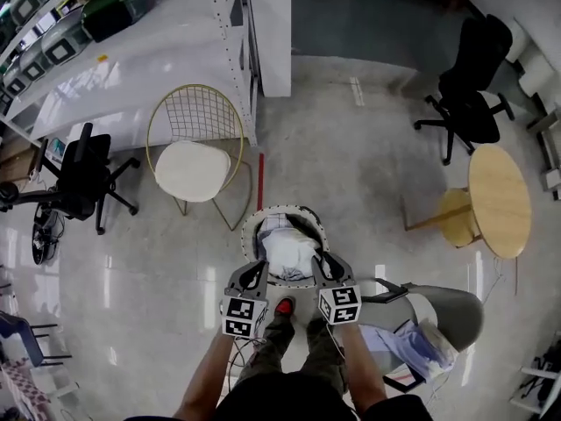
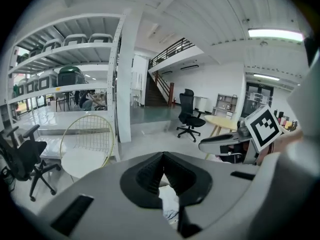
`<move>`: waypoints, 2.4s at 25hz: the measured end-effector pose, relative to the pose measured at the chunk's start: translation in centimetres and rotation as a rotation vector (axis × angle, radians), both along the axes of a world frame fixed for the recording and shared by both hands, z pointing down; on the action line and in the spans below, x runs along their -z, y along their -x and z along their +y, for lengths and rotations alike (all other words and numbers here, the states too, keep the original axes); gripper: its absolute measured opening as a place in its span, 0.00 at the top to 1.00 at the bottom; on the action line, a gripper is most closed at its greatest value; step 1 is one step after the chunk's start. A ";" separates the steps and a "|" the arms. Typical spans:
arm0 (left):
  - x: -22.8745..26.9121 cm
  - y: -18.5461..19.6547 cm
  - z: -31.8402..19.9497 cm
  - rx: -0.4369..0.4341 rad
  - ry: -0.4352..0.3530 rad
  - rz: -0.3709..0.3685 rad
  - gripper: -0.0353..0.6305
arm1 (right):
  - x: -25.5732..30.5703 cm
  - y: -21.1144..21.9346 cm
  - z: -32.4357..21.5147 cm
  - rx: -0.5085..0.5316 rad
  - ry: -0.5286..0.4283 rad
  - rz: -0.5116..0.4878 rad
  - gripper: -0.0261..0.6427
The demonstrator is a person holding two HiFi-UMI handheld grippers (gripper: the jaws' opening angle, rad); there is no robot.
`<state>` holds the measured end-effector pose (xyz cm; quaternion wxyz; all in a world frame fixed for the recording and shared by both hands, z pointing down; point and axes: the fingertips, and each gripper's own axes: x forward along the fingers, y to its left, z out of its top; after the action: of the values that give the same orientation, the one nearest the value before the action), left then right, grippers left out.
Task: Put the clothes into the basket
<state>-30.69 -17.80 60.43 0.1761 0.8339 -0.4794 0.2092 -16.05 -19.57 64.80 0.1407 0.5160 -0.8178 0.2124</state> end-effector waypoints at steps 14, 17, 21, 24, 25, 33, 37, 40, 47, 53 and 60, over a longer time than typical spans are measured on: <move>6.8 -9.7 -1.5 -0.273 -0.100 0.049 0.94 | 9.5 -9.3 4.6 -0.322 -0.152 0.012 0.88; 7.8 -12.2 -1.2 -0.341 -0.111 0.065 0.94 | 10.8 -11.9 6.7 -0.409 -0.176 0.029 0.89; 8.5 -15.8 0.1 -0.460 -0.124 0.080 0.94 | 11.7 -15.4 10.1 -0.539 -0.191 0.055 0.89; 8.3 -19.1 1.5 -0.556 -0.120 0.091 0.94 | 11.8 -18.3 13.2 -0.646 -0.189 0.073 0.89; 8.2 -20.4 2.1 -0.586 -0.114 0.097 0.94 | 11.7 -19.3 14.3 -0.679 -0.185 0.078 0.89; 7.9 -30.8 9.0 -0.812 -0.086 0.125 0.94 | 11.4 -27.6 24.5 -0.919 -0.150 0.111 0.89; 7.5 -35.6 12.8 -0.905 -0.070 0.125 0.94 | 11.1 -31.5 29.5 -1.021 -0.131 0.118 0.89; 7.1 -39.4 15.8 -0.957 -0.058 0.128 0.94 | 10.5 -34.8 33.4 -1.082 -0.115 0.118 0.89; 6.0 -47.9 23.2 -1.085 -0.033 0.114 0.94 | 8.9 -41.7 41.7 -1.207 -0.080 0.121 0.89; 4.5 -54.1 29.4 -1.171 -0.002 0.094 0.94 | 6.9 -46.7 48.8 -1.294 -0.038 0.117 0.89; 1.8 -59.4 35.4 -1.230 0.050 0.058 0.94 | 3.9 -51.3 55.2 -1.338 0.033 0.097 0.89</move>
<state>28.71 17.64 58.64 0.0553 0.9587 0.0995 0.2608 35.28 35.61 60.93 0.0234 0.9185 -0.3111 0.2430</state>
